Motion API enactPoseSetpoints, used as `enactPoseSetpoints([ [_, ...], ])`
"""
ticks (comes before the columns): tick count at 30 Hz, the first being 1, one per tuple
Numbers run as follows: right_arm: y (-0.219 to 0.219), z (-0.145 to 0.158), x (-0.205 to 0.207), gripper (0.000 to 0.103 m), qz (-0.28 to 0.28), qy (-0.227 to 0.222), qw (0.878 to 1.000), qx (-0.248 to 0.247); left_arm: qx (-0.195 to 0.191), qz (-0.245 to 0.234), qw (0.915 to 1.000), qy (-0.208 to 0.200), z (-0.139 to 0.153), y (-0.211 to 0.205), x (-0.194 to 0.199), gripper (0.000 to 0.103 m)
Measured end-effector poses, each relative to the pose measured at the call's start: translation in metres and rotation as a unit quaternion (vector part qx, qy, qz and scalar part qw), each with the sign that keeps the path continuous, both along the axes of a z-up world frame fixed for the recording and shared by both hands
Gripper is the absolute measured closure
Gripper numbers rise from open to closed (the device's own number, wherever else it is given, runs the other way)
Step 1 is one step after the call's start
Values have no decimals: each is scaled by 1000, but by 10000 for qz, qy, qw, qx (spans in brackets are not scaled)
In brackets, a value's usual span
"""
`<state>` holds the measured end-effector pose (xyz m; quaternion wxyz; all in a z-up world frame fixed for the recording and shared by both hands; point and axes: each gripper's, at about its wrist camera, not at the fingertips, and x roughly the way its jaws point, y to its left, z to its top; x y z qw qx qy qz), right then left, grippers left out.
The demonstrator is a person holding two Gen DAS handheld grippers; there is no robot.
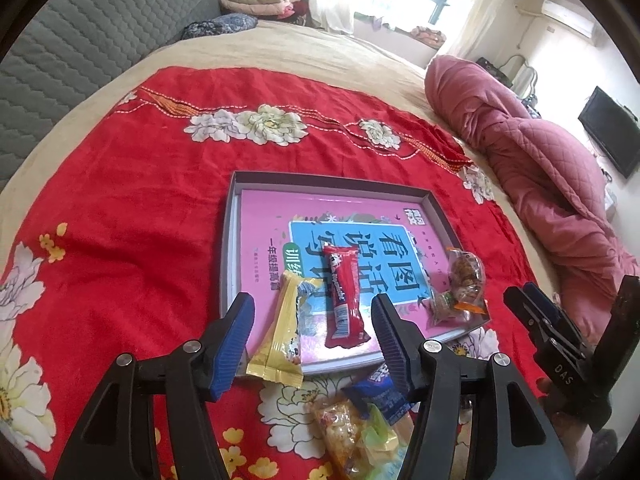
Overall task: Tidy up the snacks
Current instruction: 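Move both tools back toward the remaining snack pile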
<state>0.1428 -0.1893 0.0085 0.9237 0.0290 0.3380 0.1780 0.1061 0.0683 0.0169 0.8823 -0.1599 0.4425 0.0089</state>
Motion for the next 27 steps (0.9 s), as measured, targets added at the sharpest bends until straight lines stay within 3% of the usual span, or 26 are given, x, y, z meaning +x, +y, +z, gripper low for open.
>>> enactPoseSetpoints([
  [27,0,15,-38,28,-85,186,9998,35,-104,-642,9978,152,-10,-20,-24,40],
])
